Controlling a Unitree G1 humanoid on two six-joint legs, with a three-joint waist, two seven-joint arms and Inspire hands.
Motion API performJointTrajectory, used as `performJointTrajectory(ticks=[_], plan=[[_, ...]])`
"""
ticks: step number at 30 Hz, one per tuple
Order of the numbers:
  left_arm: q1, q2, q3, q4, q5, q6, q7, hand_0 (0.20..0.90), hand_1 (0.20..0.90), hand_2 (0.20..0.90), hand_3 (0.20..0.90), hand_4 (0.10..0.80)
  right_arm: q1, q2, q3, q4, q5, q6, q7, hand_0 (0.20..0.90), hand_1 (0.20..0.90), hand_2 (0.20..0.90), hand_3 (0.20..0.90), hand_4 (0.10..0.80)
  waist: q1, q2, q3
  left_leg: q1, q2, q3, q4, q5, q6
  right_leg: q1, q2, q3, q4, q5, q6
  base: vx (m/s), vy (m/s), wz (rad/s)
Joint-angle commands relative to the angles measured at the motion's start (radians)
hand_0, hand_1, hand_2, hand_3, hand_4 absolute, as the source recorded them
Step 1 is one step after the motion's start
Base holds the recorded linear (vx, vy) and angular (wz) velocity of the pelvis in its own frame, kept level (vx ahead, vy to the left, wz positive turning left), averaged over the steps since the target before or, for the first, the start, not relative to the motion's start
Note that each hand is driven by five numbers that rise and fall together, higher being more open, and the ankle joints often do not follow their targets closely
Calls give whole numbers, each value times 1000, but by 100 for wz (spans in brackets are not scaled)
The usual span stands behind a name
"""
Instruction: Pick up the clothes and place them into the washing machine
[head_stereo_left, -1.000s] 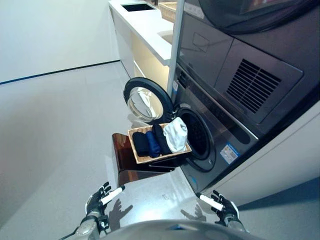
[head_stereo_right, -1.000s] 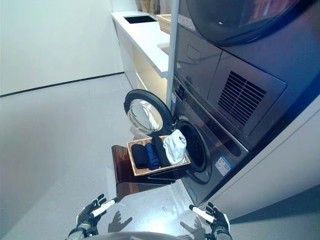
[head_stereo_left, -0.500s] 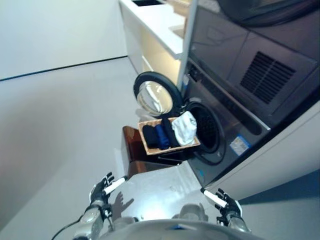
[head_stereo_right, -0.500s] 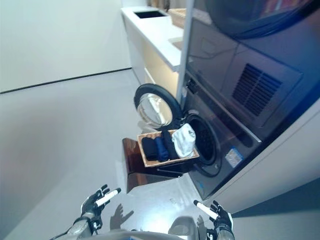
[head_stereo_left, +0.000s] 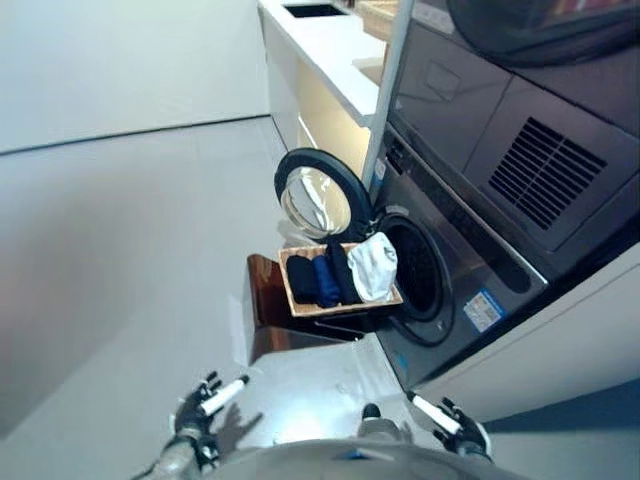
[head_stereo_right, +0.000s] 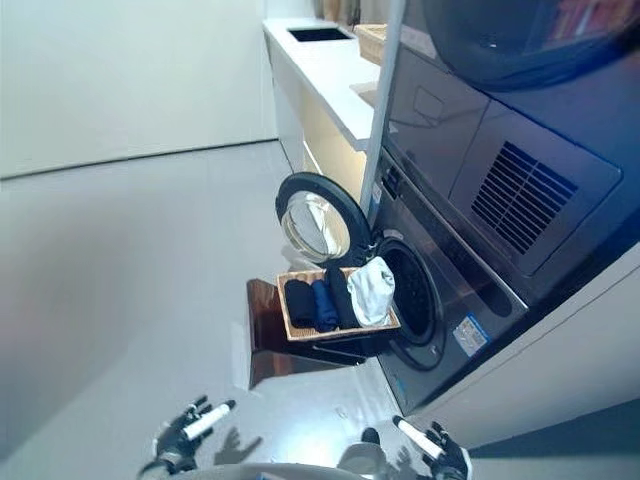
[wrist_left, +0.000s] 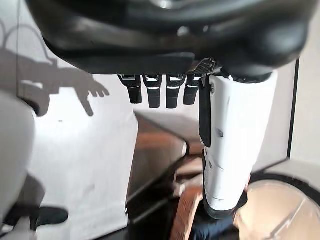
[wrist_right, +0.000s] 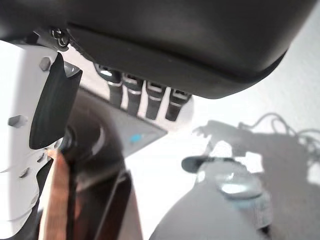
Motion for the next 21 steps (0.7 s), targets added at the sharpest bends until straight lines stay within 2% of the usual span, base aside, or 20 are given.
performJointTrajectory(ticks=[1,2,3,4,5,6,8,9,11,13,14,15,18,21], plan=[[-53,69,37,-85,-14,-69,4,900,900,900,900,800,-69,-16,1,-47,2,-61,-10,900,900,900,900,800,-8,-24,13,209,37,-56,-210,48,-90,-167,-42,29,-131,305,85,260,-208,-18],[-51,65,30,-78,-20,-67,7,900,900,900,900,800,-68,-19,7,-36,-2,-59,-7,900,900,900,900,800,-8,-12,1,227,71,-69,-210,56,-102,-190,-30,27,-69,229,70,189,-143,-14],[-51,65,30,-78,-20,-67,7,900,900,900,900,800,-68,-19,7,-35,-2,-59,-7,900,900,900,900,800,-8,-11,0,227,73,-69,-211,55,-102,-192,-29,26,-65,226,69,193,-155,3],[-51,61,28,-79,-26,-71,9,900,900,900,900,800,-72,-20,12,-30,-5,-59,-6,900,900,900,900,800,-10,-6,-4,237,92,-69,-216,60,-109,-184,-17,22,-62,209,63,188,-192,18],[-68,58,10,-67,-36,-72,13,900,900,900,900,800,-79,-32,15,-8,-4,-62,-11,900,900,900,900,800,-22,12,-16,224,135,-90,-202,93,-125,-186,21,43,-32,160,42,239,-249,33],[-83,52,0,-67,-46,-74,15,900,900,900,900,800,-83,-39,16,-6,-4,-66,-14,900,900,900,900,800,-29,23,-17,210,154,-100,-187,121,-134,-191,38,41,-12,143,34,197,-219,54],[-106,44,-11,-63,-53,-77,17,900,900,900,900,800,-91,-49,15,-5,6,-74,-17,900,900,900,900,800,-40,34,-15,187,180,-112,-172,154,-144,-192,56,31,-3,124,21,84,-122,74],[-106,44,-11,-63,-53,-77,17,900,900,900,900,800,-91,-49,15,-5,6,-74,-17,900,900,900,900,800,-41,35,-15,187,180,-113,-172,154,-144,-192,56,31,-3,124,21,75,-143,60],[-137,31,-29,-67,-76,-79,25,900,900,900,900,800,-99,-65,17,0,14,-83,-27,900,900,900,900,800,-48,45,-18,151,216,-98,-134,218,-163,-183,82,10,2,87,2,143,-232,40],[-158,24,-42,-64,-80,-81,28,900,900,900,900,800,-112,-72,17,6,33,-88,-29,900,900,900,900,800,-54,50,-16,133,228,-96,-97,264,-168,-172,104,2,4,70,-16,130,-193,31],[-158,24,-42,-63,-80,-82,28,900,900,900,900,800,-112,-72,17,6,33,-88,-29,900,900,900,900,800,-55,50,-15,133,229,-97,-96,264,-169,-172,105,1,4,70,-17,132,-191,14],[-167,18,-52,-63,-77,-79,29,900,900,900,900,800,-114,-78,16,5,39,-92,-29,900,900,900,900,800,-56,48,-15,118,230,-89,-51,289,-166,-153,127,1,-2,52,-35,138,-180,6],[-174,11,-70,-64,-73,-74,27,900,900,900,900,800,-110,-85,10,25,49,-96,-37,900,900,900,900,800,-54,45,-11,66,227,-49,47,358,-159,-103,158,-5,-18,14,-69,151,-184,6],[-178,10,-81,-67,-72,-72,24,900,900,900,900,800,-110,-87,5,28,54,-97,-40,900,900,900,900,800,-49,44,-1,39,215,-38,37,377,-151,-75,166,-3,-29,-1,-77,100,-69,6]])
